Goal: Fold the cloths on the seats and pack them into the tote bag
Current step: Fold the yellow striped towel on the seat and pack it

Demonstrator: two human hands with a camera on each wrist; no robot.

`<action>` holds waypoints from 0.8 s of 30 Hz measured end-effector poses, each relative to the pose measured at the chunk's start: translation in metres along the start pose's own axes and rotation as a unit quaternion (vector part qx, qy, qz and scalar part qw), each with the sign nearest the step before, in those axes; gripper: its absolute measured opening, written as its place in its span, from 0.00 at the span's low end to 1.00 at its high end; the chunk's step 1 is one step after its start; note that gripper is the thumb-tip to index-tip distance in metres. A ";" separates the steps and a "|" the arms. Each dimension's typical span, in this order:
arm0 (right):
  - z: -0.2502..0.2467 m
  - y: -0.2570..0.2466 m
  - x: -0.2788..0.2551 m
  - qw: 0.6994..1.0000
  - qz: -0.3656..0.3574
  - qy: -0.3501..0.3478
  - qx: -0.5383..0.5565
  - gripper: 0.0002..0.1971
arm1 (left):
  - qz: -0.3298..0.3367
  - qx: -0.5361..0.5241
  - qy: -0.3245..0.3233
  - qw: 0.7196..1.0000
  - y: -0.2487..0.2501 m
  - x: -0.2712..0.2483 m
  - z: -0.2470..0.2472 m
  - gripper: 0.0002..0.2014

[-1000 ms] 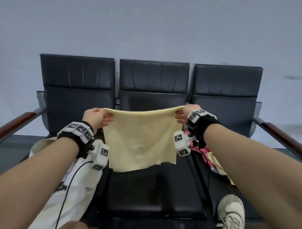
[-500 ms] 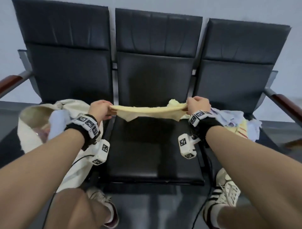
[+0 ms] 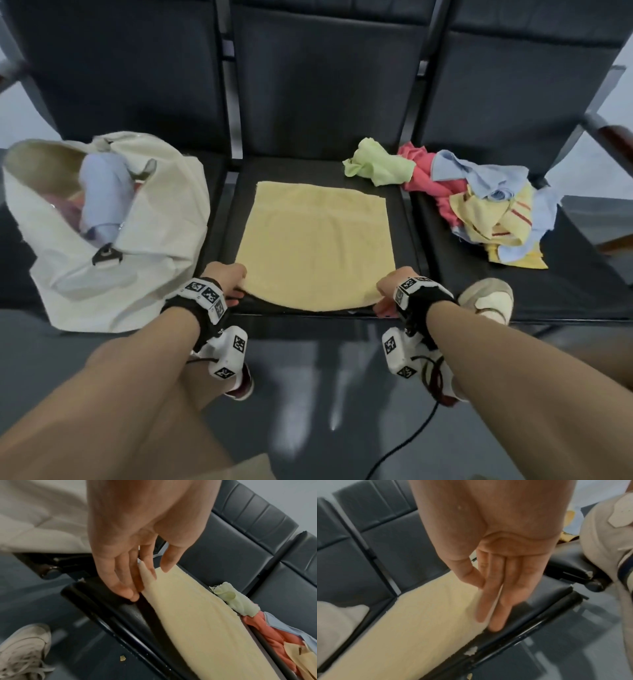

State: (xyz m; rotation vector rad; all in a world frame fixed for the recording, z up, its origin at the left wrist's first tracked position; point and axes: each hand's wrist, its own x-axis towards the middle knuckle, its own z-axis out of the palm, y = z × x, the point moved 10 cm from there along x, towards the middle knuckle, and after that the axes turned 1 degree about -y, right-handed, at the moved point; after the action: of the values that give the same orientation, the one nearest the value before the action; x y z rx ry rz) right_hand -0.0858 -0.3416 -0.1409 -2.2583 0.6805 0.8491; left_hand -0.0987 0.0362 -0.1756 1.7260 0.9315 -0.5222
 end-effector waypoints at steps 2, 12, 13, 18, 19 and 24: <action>-0.003 -0.004 -0.002 1.000 0.004 0.015 -0.015 0.07 | 0.012 -0.026 0.025 0.999 -0.003 0.010 -0.002 0.16; 0.026 -0.104 0.027 0.992 -0.122 0.016 -0.007 0.14 | 0.147 -0.019 0.107 0.983 0.003 0.009 0.002 0.09; 0.031 -0.117 0.029 0.990 -0.138 0.009 -0.005 0.14 | 0.160 -0.006 0.098 0.982 0.009 0.006 0.003 0.09; 0.062 -0.168 0.044 0.989 -0.145 -0.014 -0.018 0.12 | 0.261 0.150 0.067 0.951 0.048 -0.011 0.015 0.06; 0.068 -0.179 0.048 0.988 -0.155 -0.019 -0.009 0.12 | 0.271 0.174 0.065 0.945 0.054 -0.012 0.016 0.07; 0.081 -0.224 0.073 0.976 -0.217 0.004 -0.023 0.15 | 0.262 0.253 0.053 0.930 0.056 -0.002 0.017 0.09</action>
State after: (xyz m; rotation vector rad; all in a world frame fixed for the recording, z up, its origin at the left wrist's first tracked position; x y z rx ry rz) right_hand 0.0748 -0.1522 -0.1585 -2.3256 0.1547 0.6438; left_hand -0.0538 0.0121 -0.1462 2.3858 0.3787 -0.3257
